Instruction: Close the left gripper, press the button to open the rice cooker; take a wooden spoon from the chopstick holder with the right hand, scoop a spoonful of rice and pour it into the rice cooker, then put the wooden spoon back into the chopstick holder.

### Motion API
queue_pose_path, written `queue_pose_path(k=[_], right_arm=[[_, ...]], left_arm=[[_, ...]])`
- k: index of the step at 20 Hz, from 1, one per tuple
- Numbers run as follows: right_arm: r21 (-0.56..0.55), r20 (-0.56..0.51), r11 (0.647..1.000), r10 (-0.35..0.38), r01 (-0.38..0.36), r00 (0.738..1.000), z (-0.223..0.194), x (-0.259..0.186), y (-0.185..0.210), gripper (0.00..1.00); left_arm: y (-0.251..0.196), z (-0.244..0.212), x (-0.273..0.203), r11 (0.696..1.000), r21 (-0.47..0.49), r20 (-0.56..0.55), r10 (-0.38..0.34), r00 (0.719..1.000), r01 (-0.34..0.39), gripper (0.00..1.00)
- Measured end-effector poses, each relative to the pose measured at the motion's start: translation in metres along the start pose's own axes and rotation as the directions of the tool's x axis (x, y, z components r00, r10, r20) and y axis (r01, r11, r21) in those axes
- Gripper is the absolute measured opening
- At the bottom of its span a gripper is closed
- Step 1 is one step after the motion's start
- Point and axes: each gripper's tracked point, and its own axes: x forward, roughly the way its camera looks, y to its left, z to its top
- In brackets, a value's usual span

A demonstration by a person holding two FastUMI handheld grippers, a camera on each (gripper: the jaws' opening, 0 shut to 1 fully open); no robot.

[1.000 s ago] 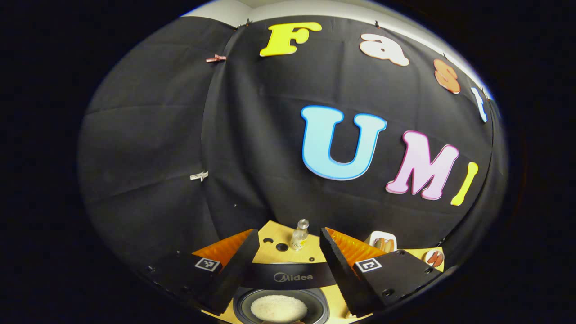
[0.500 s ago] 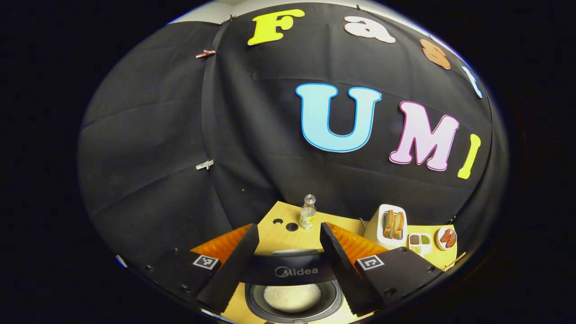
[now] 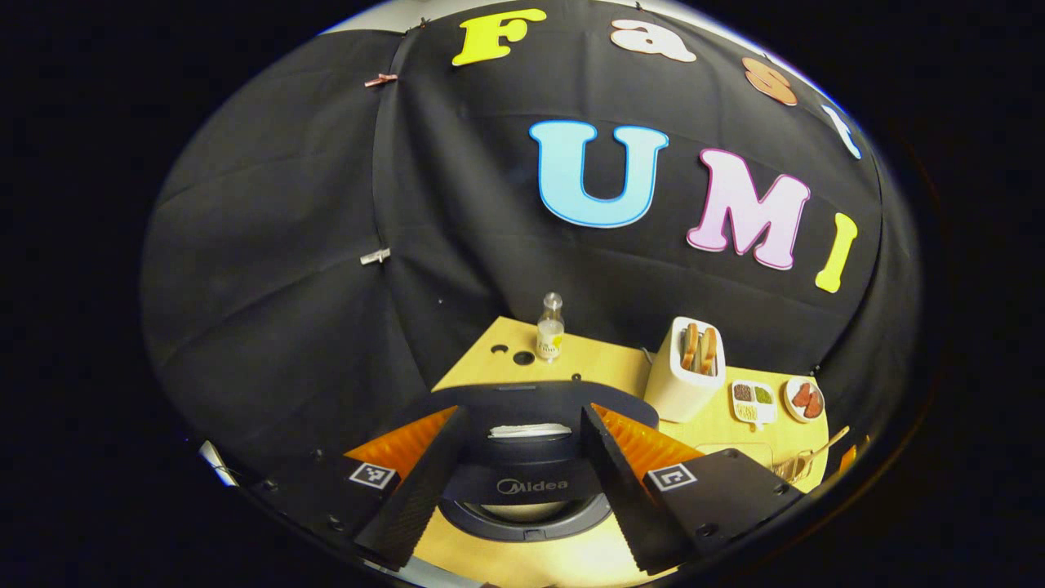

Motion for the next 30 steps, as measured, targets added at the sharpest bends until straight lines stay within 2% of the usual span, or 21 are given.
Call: queue_pose_path(k=[5,9,14,18,21,26,28,30], right_arm=[[-0.023,-0.052,0.999,0.027,-0.029,0.998,-0.02,0.0,0.012,0.99],[0.016,-0.076,0.999,0.031,-0.03,0.997,-0.024,-0.003,0.01,0.99],[0.012,-0.101,1.0,0.03,-0.029,0.994,-0.032,-0.002,0.002,0.99],[-0.011,-0.12,1.0,0.014,-0.016,0.993,-0.043,0.001,-0.011,0.99],[-0.01,-0.165,0.998,0.056,-0.058,0.985,-0.061,0.001,-0.011,0.99],[-0.009,-0.163,0.993,0.118,-0.122,0.979,-0.066,0.009,-0.019,0.99],[-0.017,-0.147,0.992,0.12,-0.124,0.982,-0.055,0.012,-0.022,0.99],[-0.021,-0.08,0.996,0.089,-0.091,0.993,-0.03,0.01,-0.026,0.99]], left_arm=[[-0.005,-0.053,0.017,1.0,0.009,-0.05,-0.011,0.999,0.012,0.96],[-0.007,-0.072,0.025,0.999,0.045,-0.014,-0.014,1.0,0.015,0.96],[-0.012,-0.107,0.048,0.997,0.07,-0.048,0.017,0.999,-0.013,0.96],[-0.012,-0.107,0.046,0.996,0.089,0.057,0.023,0.998,-0.028,0.97],[-0.012,-0.113,0.048,0.996,0.085,0.07,0.024,0.997,-0.03,0.98],[-0.011,-0.108,0.045,0.997,0.055,0.091,0.048,0.995,-0.053,0.97],[-0.014,-0.1,0.031,0.997,0.042,0.109,0.062,0.992,-0.067,0.98],[-0.027,-0.079,0.003,0.998,0.058,0.18,0.025,0.983,-0.036,0.97]])
